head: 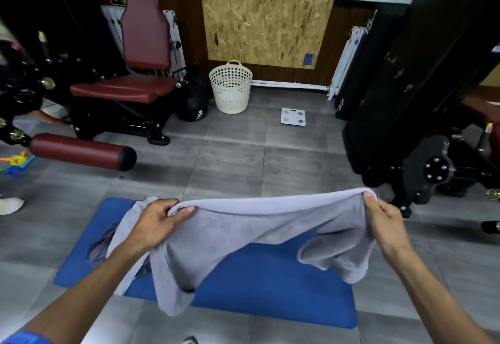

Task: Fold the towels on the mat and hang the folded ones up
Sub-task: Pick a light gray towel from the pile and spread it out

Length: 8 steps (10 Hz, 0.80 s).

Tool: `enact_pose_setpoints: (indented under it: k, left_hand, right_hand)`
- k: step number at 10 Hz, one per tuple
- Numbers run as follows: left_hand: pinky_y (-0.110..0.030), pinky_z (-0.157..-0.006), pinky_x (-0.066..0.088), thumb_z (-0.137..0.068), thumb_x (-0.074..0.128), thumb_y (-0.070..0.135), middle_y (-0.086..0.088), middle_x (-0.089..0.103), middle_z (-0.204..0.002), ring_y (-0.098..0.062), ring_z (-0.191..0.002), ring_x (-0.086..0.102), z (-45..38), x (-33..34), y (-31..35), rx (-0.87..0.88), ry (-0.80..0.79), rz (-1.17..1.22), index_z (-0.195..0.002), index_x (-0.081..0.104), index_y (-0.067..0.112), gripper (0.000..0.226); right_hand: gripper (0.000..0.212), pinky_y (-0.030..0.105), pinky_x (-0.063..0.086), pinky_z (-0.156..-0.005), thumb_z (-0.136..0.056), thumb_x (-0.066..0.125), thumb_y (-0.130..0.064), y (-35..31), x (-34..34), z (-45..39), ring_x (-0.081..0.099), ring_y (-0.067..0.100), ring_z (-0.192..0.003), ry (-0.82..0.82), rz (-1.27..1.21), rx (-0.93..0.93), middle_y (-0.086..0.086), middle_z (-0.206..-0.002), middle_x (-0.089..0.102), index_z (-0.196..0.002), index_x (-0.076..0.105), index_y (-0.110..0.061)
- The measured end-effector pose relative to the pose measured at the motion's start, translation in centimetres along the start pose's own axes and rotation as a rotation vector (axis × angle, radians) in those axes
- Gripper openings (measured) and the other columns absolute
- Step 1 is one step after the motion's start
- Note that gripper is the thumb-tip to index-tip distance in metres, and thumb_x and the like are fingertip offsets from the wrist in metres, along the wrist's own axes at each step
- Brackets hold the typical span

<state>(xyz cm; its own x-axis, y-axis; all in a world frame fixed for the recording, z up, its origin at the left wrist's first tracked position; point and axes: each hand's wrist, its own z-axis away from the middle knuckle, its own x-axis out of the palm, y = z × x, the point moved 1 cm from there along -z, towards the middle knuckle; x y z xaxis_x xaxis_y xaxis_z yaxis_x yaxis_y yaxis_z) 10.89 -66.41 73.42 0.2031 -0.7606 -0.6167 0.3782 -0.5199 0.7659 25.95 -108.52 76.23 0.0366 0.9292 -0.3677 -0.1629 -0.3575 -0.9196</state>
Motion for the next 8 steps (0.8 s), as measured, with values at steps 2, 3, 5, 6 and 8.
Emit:
enact_pose_setpoints:
  k: [2,3,5,6,8]
  left_hand:
    - [-0.024,-0.045,0.030,-0.083,0.074,0.027,0.010,0.041,-0.050,-0.008,-0.045,0.036,-0.2,-0.3,7.4,0.123,-0.155,0.068,-0.061,0.047,0.018,0.036]
    - [-0.022,-0.043,0.032,-0.087,0.069,0.017,0.003,0.046,-0.055,-0.012,-0.046,0.040,0.8,-0.1,11.9,0.101,-0.339,0.323,-0.072,0.052,0.011,0.023]
    - [-0.019,-0.058,0.047,-0.089,0.063,0.005,-0.010,0.063,-0.084,-0.016,-0.070,0.059,1.8,-0.2,18.2,0.023,-0.484,0.721,-0.098,0.062,0.003,0.010]
    - [-0.024,-0.071,0.052,-0.089,0.062,0.008,-0.014,0.063,-0.092,-0.020,-0.082,0.062,1.5,-0.2,19.0,-0.039,-0.540,0.817,-0.109,0.060,-0.010,0.027]
    - [-0.023,-0.085,0.051,-0.086,0.062,0.000,-0.006,0.069,-0.108,-0.006,-0.096,0.064,0.0,-1.3,13.8,0.100,-0.189,0.680,-0.117,0.064,0.015,0.034]
  right_hand:
    - [0.037,0.036,0.037,-0.060,-0.097,0.052,-0.027,0.5,3.3,0.6,0.044,0.021,-0.066,0.099,0.150,-0.004,0.005,-0.066,0.046,-0.074,0.045,0.001]
    - [0.008,0.040,0.046,-0.070,-0.090,0.059,-0.010,2.0,7.4,3.5,0.058,0.029,-0.084,-0.013,0.273,0.093,0.006,-0.084,0.059,-0.096,0.055,-0.010]
    - [0.085,0.026,0.043,-0.105,-0.077,0.075,-0.019,1.2,15.7,14.1,0.052,0.001,-0.120,-0.702,0.180,-0.100,-0.026,-0.128,0.049,-0.141,0.023,-0.041]
    - [0.042,0.007,0.047,-0.084,-0.087,0.071,-0.022,1.6,17.6,16.2,0.059,-0.004,-0.110,-0.668,0.074,-0.028,-0.003,-0.125,0.061,-0.117,0.047,-0.036]
    - [0.014,0.031,0.055,-0.068,-0.091,0.060,-0.030,-5.4,19.7,12.7,0.064,0.013,-0.073,-0.459,-0.802,0.499,0.001,-0.086,0.063,-0.094,0.063,-0.017]
